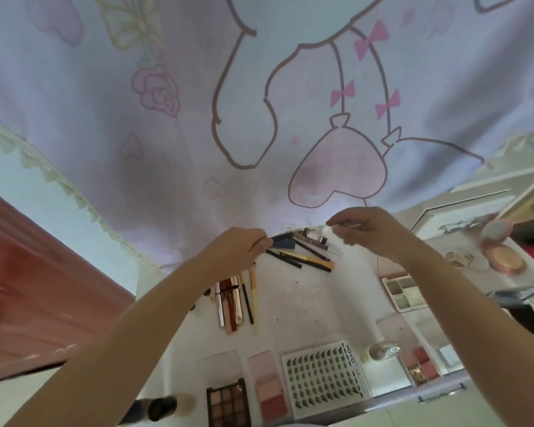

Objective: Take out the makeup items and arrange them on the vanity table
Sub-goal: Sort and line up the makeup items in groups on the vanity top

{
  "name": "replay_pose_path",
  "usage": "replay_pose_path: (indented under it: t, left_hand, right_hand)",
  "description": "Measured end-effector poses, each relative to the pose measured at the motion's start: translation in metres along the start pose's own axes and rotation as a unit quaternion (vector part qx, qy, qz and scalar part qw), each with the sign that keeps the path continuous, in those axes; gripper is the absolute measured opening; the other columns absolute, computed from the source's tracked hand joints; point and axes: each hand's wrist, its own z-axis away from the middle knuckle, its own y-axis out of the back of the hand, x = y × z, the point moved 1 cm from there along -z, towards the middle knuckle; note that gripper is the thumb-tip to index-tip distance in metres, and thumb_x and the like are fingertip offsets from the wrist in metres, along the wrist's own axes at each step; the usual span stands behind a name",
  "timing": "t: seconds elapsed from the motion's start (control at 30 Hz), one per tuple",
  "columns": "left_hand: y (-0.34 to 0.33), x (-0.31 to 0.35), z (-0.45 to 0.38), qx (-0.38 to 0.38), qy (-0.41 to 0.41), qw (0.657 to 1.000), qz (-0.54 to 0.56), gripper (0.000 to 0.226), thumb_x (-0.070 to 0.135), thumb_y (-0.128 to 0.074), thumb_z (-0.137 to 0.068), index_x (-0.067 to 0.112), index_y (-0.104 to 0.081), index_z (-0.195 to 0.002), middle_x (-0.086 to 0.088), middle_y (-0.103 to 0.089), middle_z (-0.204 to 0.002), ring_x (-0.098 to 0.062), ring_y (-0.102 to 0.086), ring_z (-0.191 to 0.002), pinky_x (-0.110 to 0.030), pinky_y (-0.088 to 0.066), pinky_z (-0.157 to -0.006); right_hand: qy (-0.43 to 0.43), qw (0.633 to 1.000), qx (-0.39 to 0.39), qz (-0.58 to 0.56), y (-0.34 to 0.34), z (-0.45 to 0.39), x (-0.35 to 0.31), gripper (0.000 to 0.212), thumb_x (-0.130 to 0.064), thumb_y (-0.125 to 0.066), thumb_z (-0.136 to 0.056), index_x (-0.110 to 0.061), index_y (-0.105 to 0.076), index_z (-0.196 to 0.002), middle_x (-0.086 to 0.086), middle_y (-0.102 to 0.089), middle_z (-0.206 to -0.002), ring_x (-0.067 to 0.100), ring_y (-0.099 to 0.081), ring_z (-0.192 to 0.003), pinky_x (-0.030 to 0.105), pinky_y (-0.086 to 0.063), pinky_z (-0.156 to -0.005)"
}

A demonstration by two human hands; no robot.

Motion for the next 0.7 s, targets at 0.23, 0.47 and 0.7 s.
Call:
replay_pose_path:
  t: [0.23, 0.47, 0.7]
  left_hand:
    - [-0.002, 0.003, 0.010, 0.022, 0.002, 1.000, 0.018, 0.031, 0.030, -0.030, -0.098, 0.011, -0.053, -0.088, 0.009, -0.041, -0.060, -0.003, -0.037, -0.050, -0.014, -0.033, -0.048]
    - [-0.003, -0.003, 0.018, 0.013, 0.003, 0.999, 0.038, 0.024, 0.028, -0.031, -0.098, 0.017, -0.045, -0.082, 0.010, -0.038, -0.058, -0.003, -0.035, -0.047, -0.004, -0.036, -0.048]
    - [-0.014, -0.018, 0.023, 0.025, 0.003, 0.996, 0.088, 0.030, 0.026, -0.035, -0.097, 0.028, -0.040, -0.068, 0.010, -0.041, -0.057, -0.002, -0.036, -0.047, -0.006, -0.037, -0.050]
  right_hand:
    - [0.026, 0.999, -0.028, 0.005, -0.029, -0.012, -0.008, 0.018, -0.009, -0.060, -0.084, -0.026, -0.062, -0.086, -0.016, -0.060, -0.078, -0.010, -0.058, -0.056, 0.002, -0.045, -0.057]
    - [0.040, 0.996, -0.077, 0.007, -0.049, -0.021, -0.012, 0.018, -0.007, -0.060, -0.083, -0.024, -0.062, -0.084, -0.019, -0.060, -0.073, -0.015, -0.056, -0.056, -0.002, -0.039, -0.055]
    - [0.032, 0.992, -0.120, 0.031, -0.064, -0.035, -0.009, 0.017, -0.011, -0.061, -0.083, -0.027, -0.067, -0.084, -0.006, -0.066, -0.074, -0.001, -0.057, -0.059, 0.008, -0.047, -0.062]
